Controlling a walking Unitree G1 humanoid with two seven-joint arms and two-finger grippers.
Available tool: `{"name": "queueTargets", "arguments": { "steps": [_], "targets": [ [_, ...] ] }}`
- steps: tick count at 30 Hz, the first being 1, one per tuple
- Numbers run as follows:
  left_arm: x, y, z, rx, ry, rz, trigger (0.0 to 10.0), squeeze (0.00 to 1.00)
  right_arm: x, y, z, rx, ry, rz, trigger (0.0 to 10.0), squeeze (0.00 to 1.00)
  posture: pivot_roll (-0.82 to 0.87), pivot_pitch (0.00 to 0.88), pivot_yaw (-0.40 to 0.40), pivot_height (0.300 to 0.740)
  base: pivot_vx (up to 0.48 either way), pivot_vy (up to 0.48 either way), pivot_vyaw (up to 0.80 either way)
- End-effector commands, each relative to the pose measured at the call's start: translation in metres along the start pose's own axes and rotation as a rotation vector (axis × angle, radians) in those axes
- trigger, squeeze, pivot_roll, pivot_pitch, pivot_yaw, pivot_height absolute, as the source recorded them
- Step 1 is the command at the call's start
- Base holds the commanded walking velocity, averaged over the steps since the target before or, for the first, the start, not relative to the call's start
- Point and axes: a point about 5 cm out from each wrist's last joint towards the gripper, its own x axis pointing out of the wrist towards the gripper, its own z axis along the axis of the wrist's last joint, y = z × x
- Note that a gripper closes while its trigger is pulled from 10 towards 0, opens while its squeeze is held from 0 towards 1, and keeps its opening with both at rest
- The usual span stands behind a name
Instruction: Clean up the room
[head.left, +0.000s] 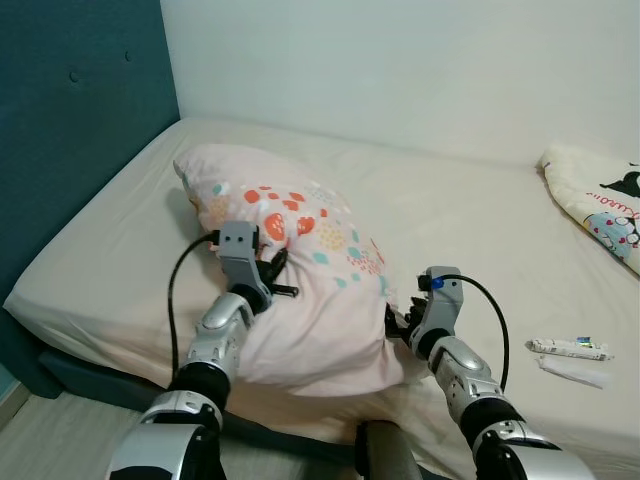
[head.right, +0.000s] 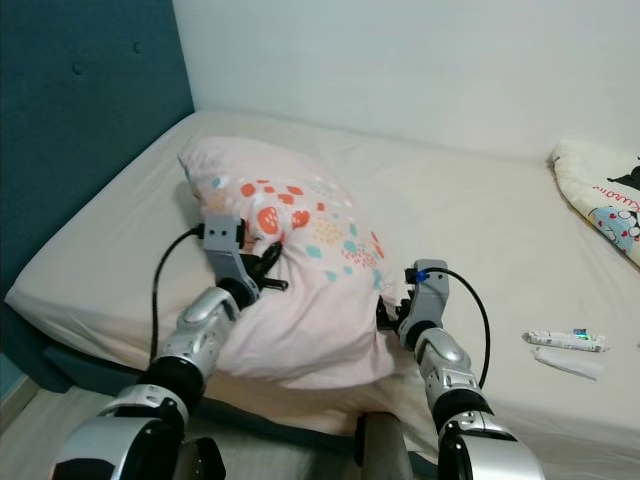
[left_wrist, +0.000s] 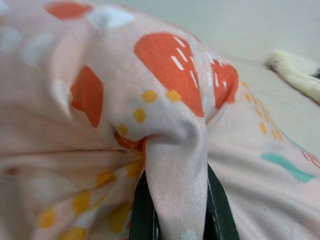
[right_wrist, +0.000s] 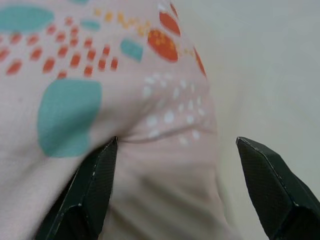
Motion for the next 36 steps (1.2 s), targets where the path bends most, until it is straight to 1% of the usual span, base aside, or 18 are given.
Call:
{"name": "queueTargets", "arguments": {
  "steps": [1, 2, 3, 4, 5, 7, 8, 10, 11, 12, 14, 16, 18, 19, 21, 29, 32, 36],
  "targets": [
    [0.007, -0.004, 0.015, 0.018, -0.039, -0.011, 10.0, 0.00, 0.003, 0.005, 0.005, 0.007, -0.020, 0.023, 10.0, 0.00, -0.11, 0.000, -0.025, 0.537, 0.000, 0.000, 0.00],
    [0.007, 0.005, 0.024, 0.037, -0.058, 0.015, 10.0, 0.00, 0.004, 0.006, 0.009, 0.009, -0.031, 0.025, 10.0, 0.00, -0.10, 0.000, -0.026, 0.542, 0.000, 0.000, 0.00],
    [0.007, 0.005, 0.024, 0.037, -0.058, 0.015, 10.0, 0.00, 0.004, 0.006, 0.009, 0.009, -0.031, 0.025, 10.0, 0.00, -0.10, 0.000, -0.026, 0.542, 0.000, 0.000, 0.00],
    [0.005, 0.011, 0.029, 0.079, -0.067, 0.033, 10.0, 0.00, 0.006, 0.007, 0.011, 0.017, -0.042, 0.028, 10.0, 0.00, -0.09, 0.000, -0.024, 0.547, 0.000, 0.000, 0.00],
    [0.005, 0.011, 0.029, 0.079, -0.067, 0.033, 10.0, 0.00, 0.006, 0.007, 0.011, 0.017, -0.042, 0.028, 10.0, 0.00, -0.09, 0.000, -0.024, 0.547, 0.000, 0.000, 0.00],
    [0.002, 0.015, 0.030, 0.112, -0.064, 0.042, 10.0, 0.00, 0.007, 0.010, 0.013, 0.019, -0.049, 0.037, 10.0, 0.00, -0.09, 0.000, -0.018, 0.552, 0.000, 0.000, 0.00],
    [-0.001, 0.017, 0.029, 0.132, -0.058, 0.045, 10.0, 0.00, 0.008, 0.012, 0.013, 0.020, -0.052, 0.042, 10.0, 0.00, -0.09, 0.000, -0.018, 0.557, 0.000, 0.000, 0.00],
    [-0.001, 0.017, 0.029, 0.132, -0.058, 0.045, 10.0, 0.00, 0.008, 0.012, 0.013, 0.020, -0.052, 0.042, 10.0, 0.00, -0.09, 0.000, -0.018, 0.557, 0.000, 0.000, 0.00],
    [-0.005, 0.019, 0.022, 0.135, -0.042, 0.065, 10.0, 0.00, 0.009, 0.015, 0.013, 0.020, -0.054, 0.055, 10.0, 0.00, -0.09, 0.000, -0.016, 0.562, 0.000, 0.000, 0.00],
    [-0.005, 0.019, 0.022, 0.135, -0.042, 0.065, 10.0, 0.00, 0.009, 0.015, 0.013, 0.020, -0.054, 0.055, 10.0, 0.00, -0.09, 0.000, -0.016, 0.562, 0.000, 0.000, 0.00],
    [-0.012, 0.021, 0.009, 0.111, -0.016, 0.110, 10.0, 0.00, 0.009, 0.019, 0.012, 0.021, -0.055, 0.073, 10.0, 0.00, -0.08, 0.000, -0.022, 0.572, 0.000, 0.000, 0.00],
    [-0.014, 0.021, 0.003, 0.130, 0.017, 0.125, 10.0, 0.00, 0.009, 0.020, 0.012, 0.021, -0.056, 0.080, 10.0, 0.00, -0.08, 0.000, -0.027, 0.582, -0.137, 0.000, 0.00],
    [-0.014, 0.021, 0.003, 0.130, 0.017, 0.125, 10.0, 0.00, 0.009, 0.020, 0.012, 0.021, -0.056, 0.080, 10.0, 0.00, -0.08, 0.000, -0.027, 0.582, -0.274, 0.000, 0.00],
    [-0.014, 0.020, 0.001, 0.154, 0.034, 0.124, 10.0, 0.00, 0.009, 0.019, 0.012, 0.019, -0.056, 0.084, 10.0, 0.00, -0.07, 0.000, -0.032, 0.587, -0.472, 0.000, 0.00],
    [-0.014, 0.020, 0.000, 0.165, 0.037, 0.133, 10.0, 0.00, 0.010, 0.019, 0.014, 0.017, -0.058, 0.087, 10.0, 0.00, -0.07, 0.000, -0.033, 0.592, -0.463, 0.000, 0.00],
    [-0.011, 0.023, 0.008, 0.179, 0.021, 0.165, 10.0, 0.00, 0.013, 0.022, 0.022, 0.019, -0.082, 0.097, 10.0, 0.00, -0.07, 0.000, -0.029, 0.617, 0.000, 0.000, 0.00],
    [-0.008, 0.016, 0.006, 0.176, 0.026, 0.157, 10.0, 0.00, 0.013, 0.025, 0.022, 0.023, -0.087, 0.103, 10.0, 0.00, -0.07, 0.000, -0.023, 0.637, 0.000, 0.000, 0.00],
    [-0.007, 0.009, 0.001, 0.178, 0.043, 0.145, 10.0, 0.00, 0.013, 0.026, 0.020, 0.026, -0.086, 0.104, 10.0, 0.00, -0.08, 0.000, -0.012, 0.647, 0.000, 0.000, 0.00]
  ]
}}
